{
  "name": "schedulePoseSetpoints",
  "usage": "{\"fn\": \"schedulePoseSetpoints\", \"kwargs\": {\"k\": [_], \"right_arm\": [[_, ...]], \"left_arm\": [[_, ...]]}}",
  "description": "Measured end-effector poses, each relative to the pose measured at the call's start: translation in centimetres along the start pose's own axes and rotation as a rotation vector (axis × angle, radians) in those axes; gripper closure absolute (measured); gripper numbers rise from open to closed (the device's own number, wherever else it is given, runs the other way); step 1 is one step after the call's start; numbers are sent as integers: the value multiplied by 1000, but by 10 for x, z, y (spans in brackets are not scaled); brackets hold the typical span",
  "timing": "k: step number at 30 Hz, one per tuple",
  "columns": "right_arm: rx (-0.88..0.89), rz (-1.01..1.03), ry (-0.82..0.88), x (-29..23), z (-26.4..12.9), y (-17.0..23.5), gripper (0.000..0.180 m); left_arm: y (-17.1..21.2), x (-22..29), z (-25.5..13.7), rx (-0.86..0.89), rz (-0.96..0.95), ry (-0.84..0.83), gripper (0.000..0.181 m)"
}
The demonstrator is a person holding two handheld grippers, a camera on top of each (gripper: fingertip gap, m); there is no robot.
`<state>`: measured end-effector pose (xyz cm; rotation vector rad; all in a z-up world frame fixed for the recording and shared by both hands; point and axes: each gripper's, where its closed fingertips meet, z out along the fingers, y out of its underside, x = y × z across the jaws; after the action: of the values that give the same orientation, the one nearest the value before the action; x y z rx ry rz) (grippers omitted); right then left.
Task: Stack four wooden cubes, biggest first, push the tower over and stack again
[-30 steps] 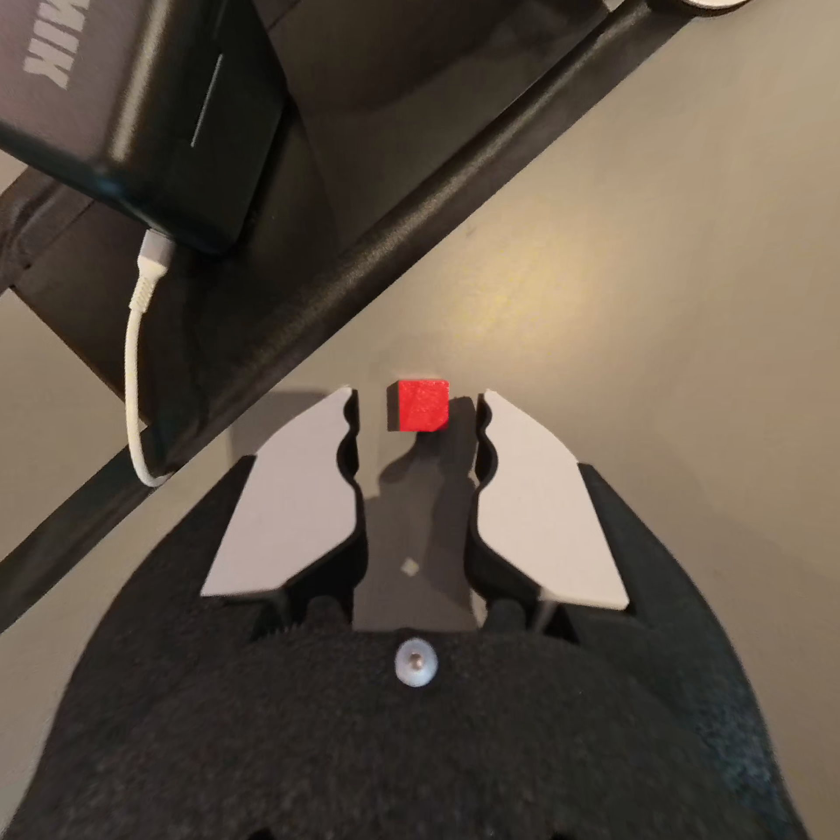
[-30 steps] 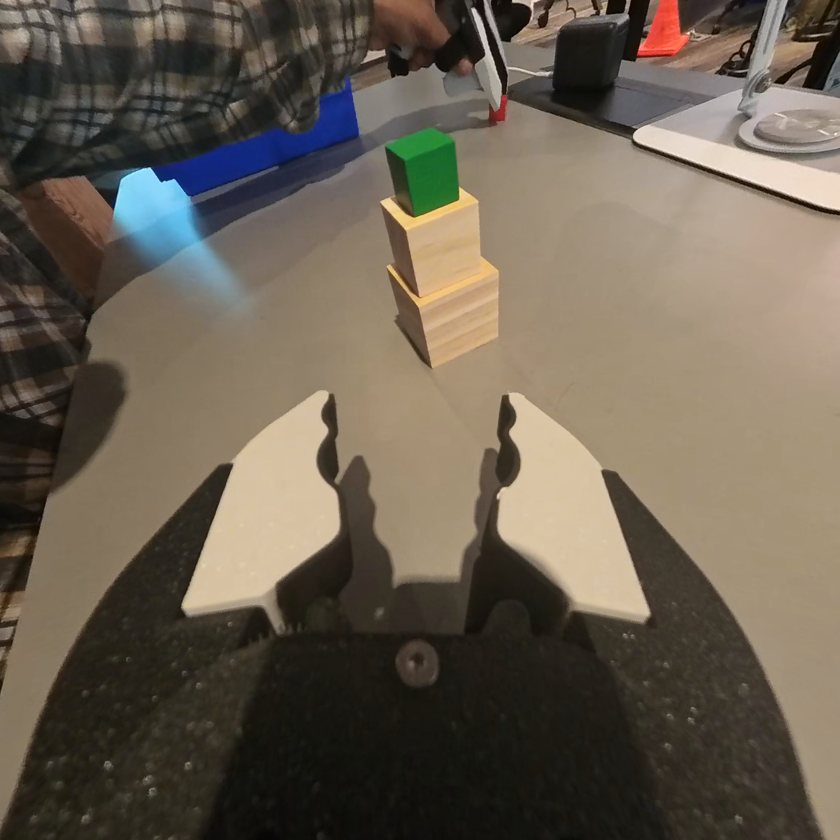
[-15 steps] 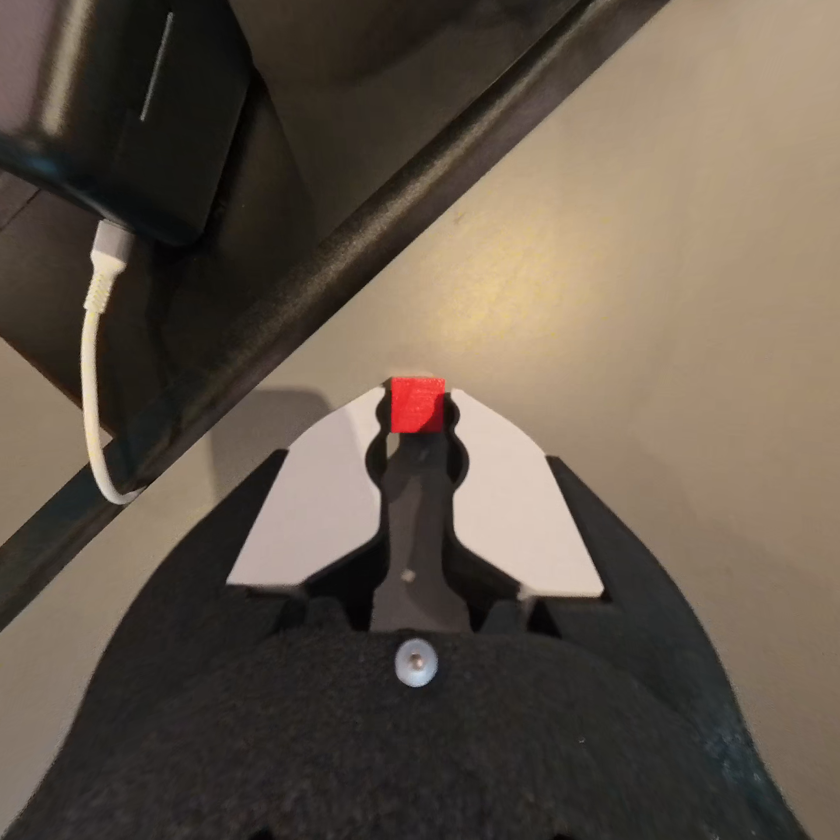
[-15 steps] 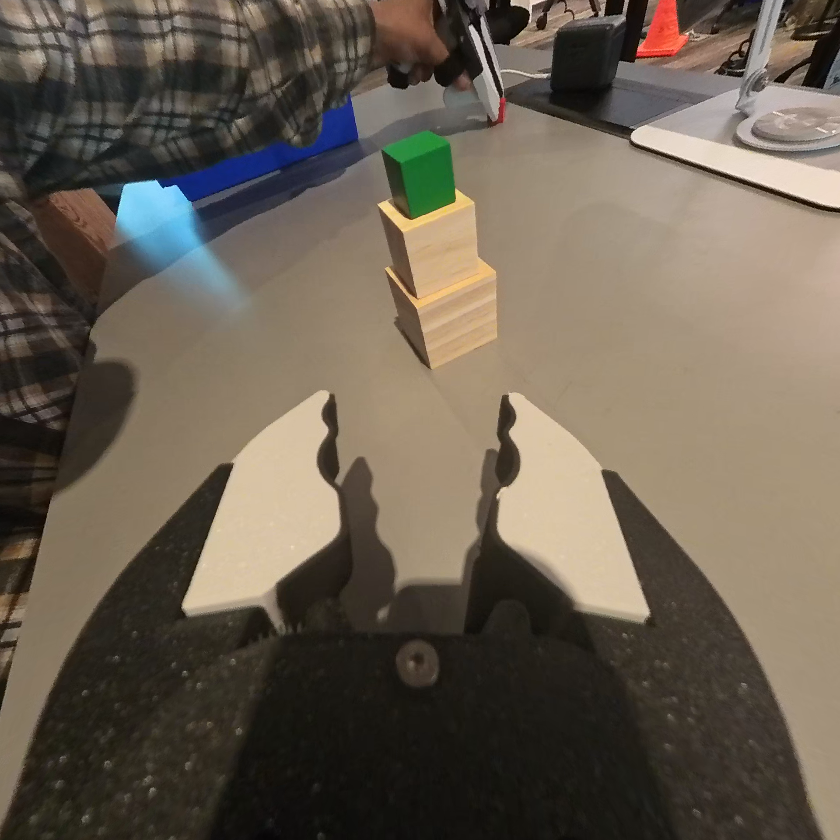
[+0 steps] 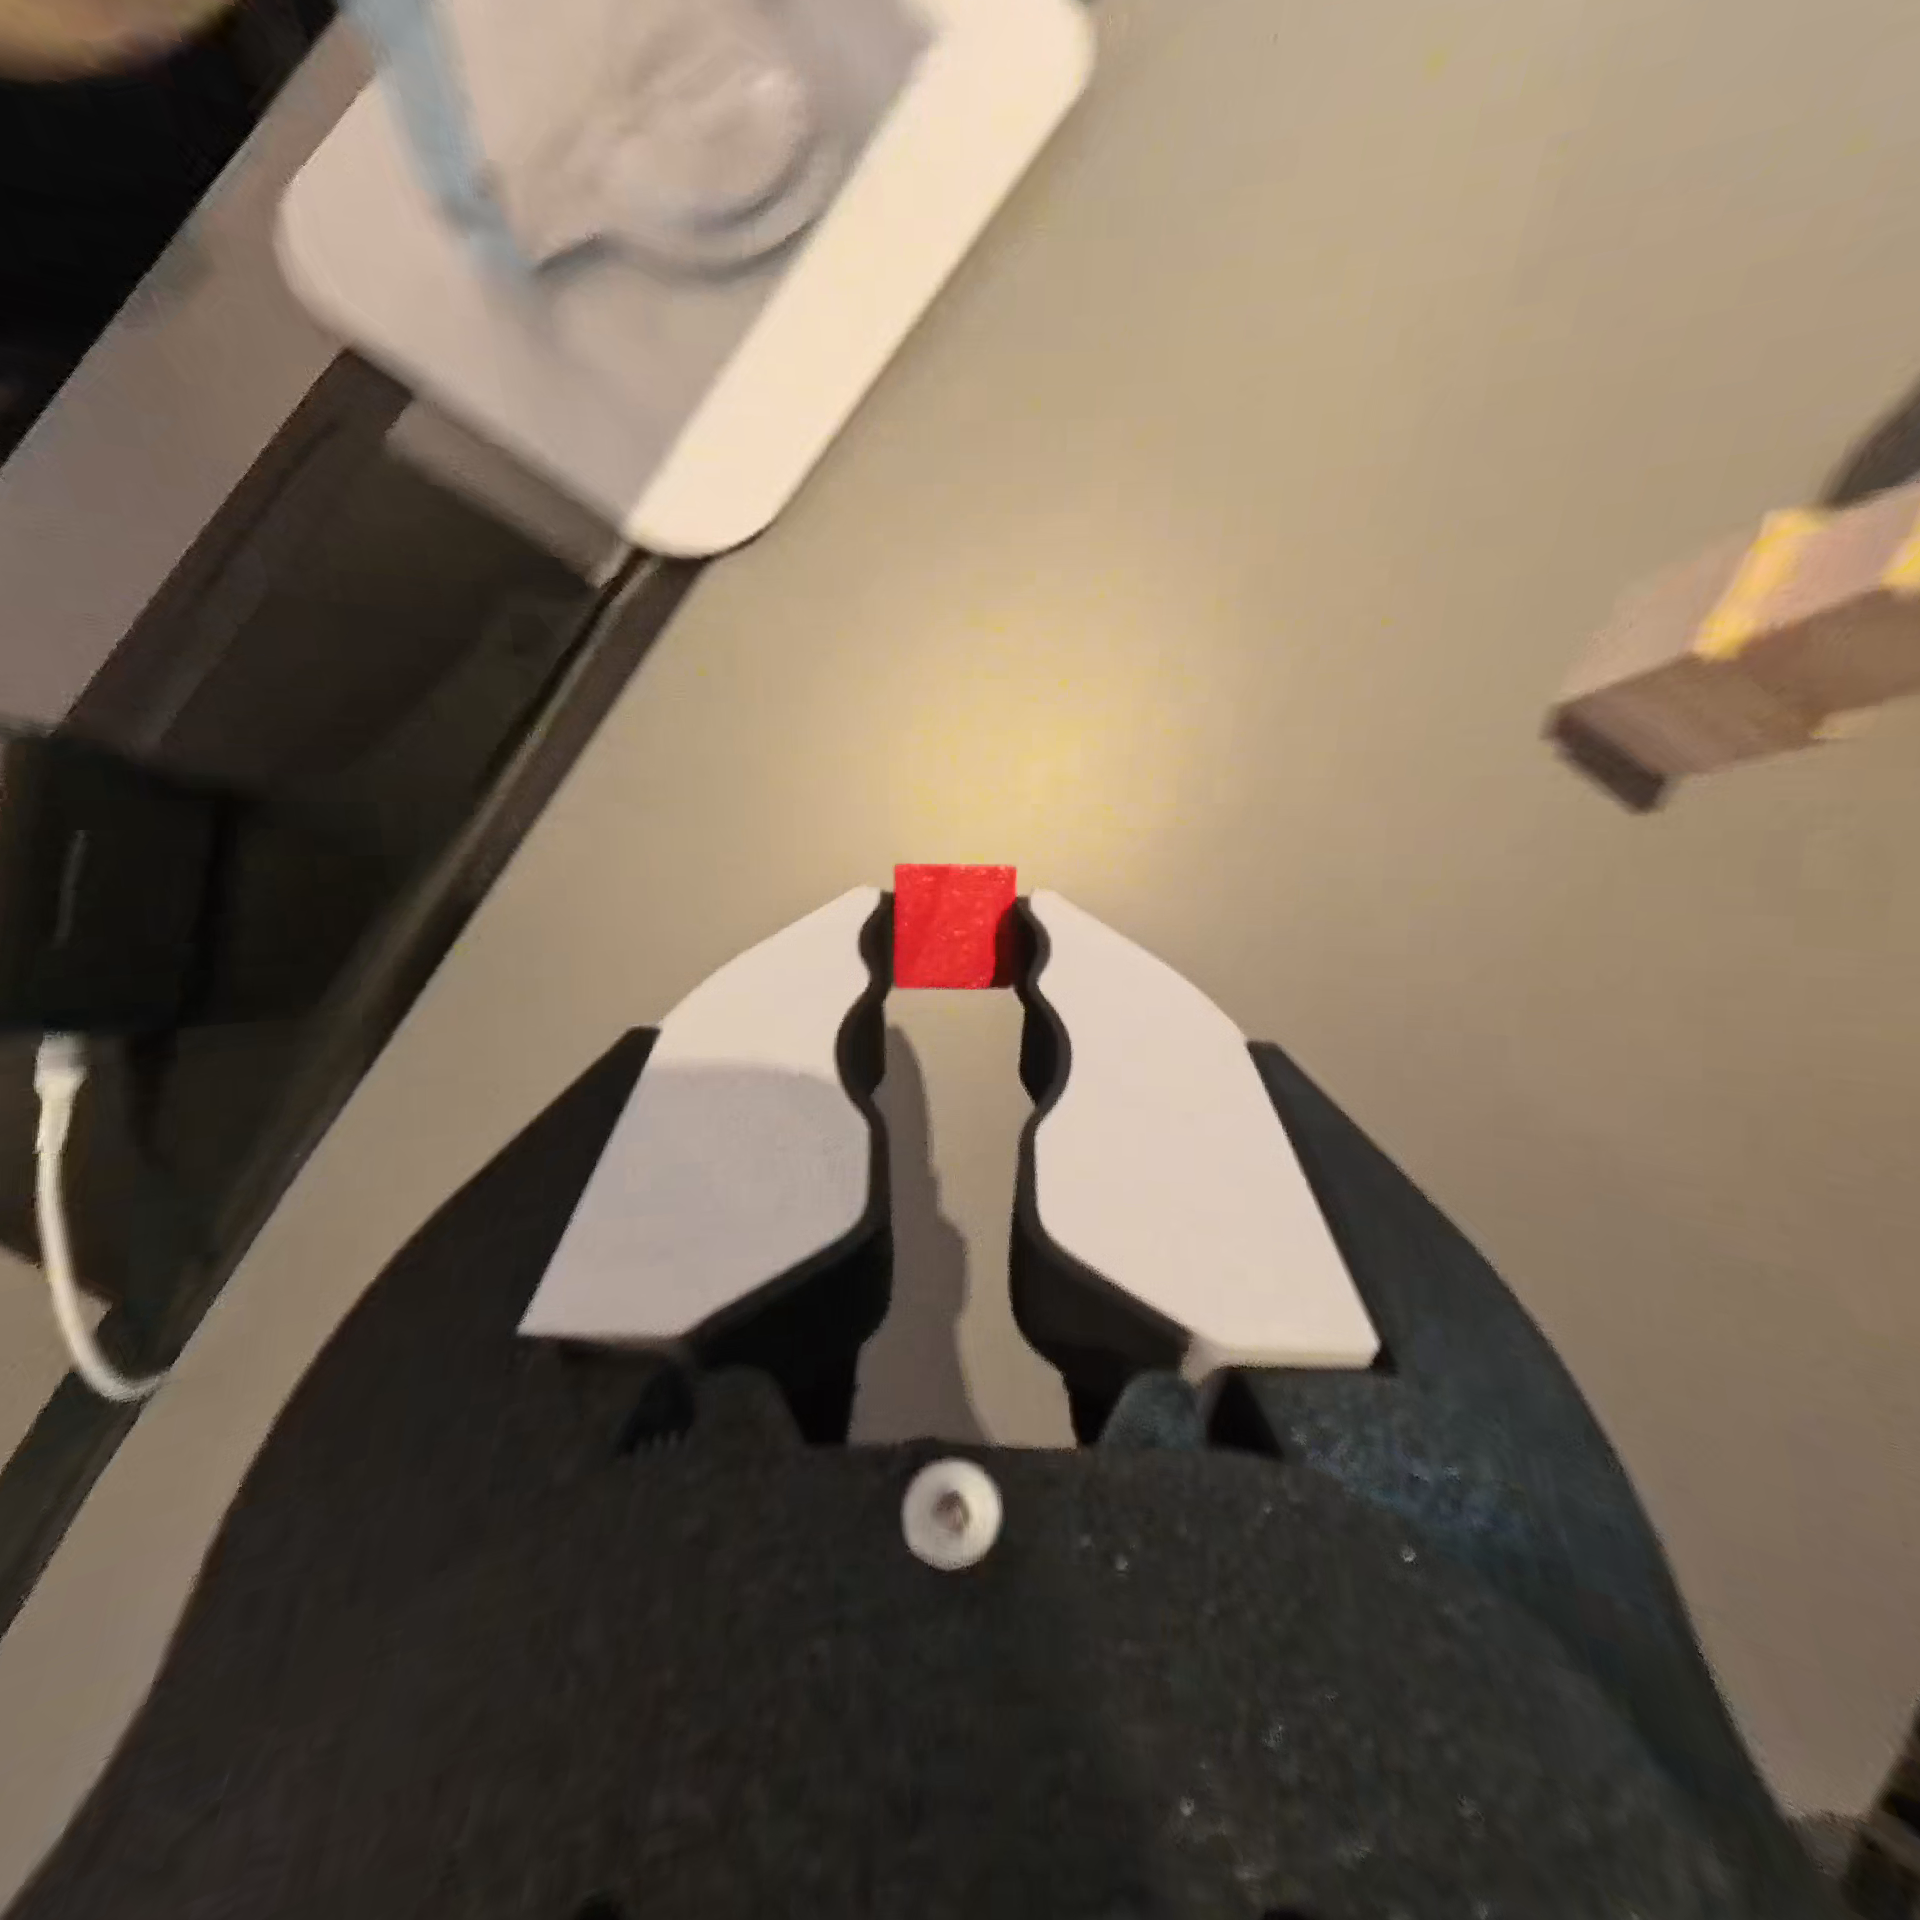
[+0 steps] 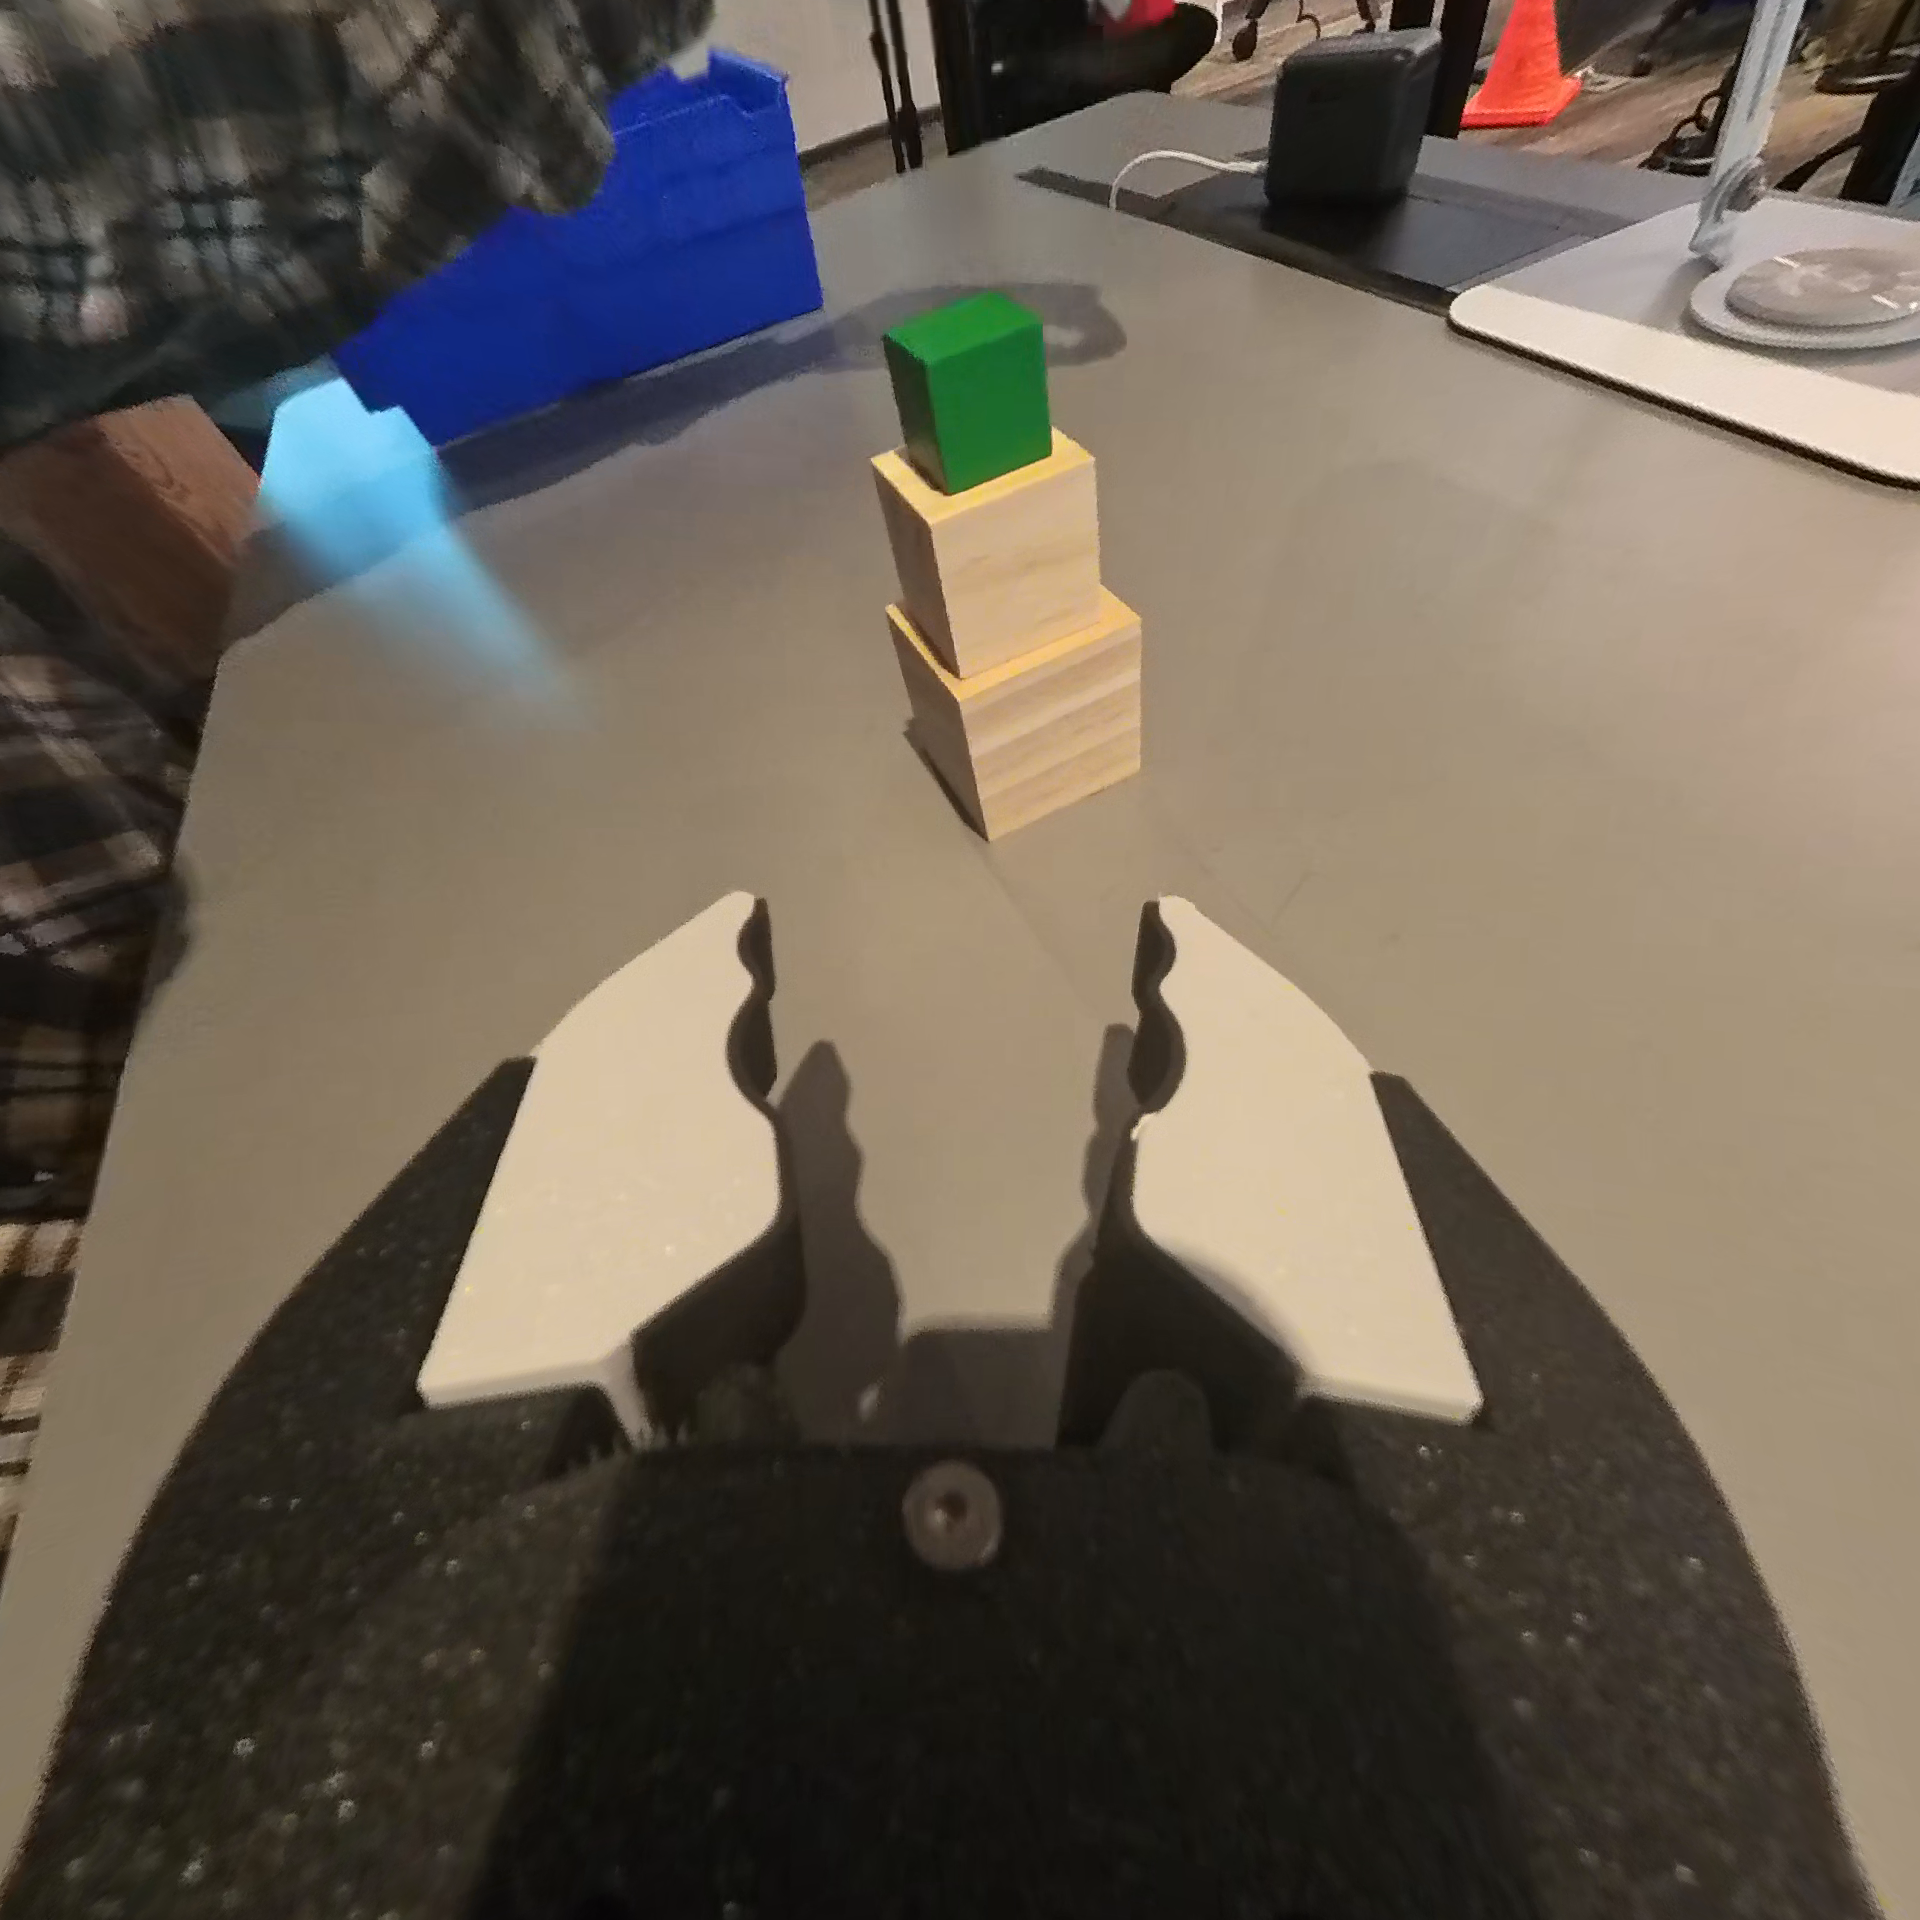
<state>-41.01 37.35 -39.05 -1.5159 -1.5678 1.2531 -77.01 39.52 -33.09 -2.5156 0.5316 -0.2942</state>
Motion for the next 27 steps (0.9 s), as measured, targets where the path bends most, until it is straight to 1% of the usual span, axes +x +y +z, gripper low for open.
{"fn": "schedulePoseSetpoints", "kwargs": {"k": [3,6,9,11,16,27], "right_arm": [[15,6,0,0,-2,-2,113],[22,8,0,0,-2,-2,113],[19,5,-2,-1,-2,-2,113],[16,3,-4,-1,-2,-2,113],[18,0,-12,-3,-2,-2,114],[5,-7,-25,-6,0,-1,114]], "left_arm": [[-32,76,-6,1,137,45,160],[-51,148,-2,-15,249,79,159],[-60,197,9,-28,323,95,159],[-61,220,17,-42,358,120,159],[-64,246,35,-66,398,170,159],[-68,250,58,-113,450,173,159]]}}
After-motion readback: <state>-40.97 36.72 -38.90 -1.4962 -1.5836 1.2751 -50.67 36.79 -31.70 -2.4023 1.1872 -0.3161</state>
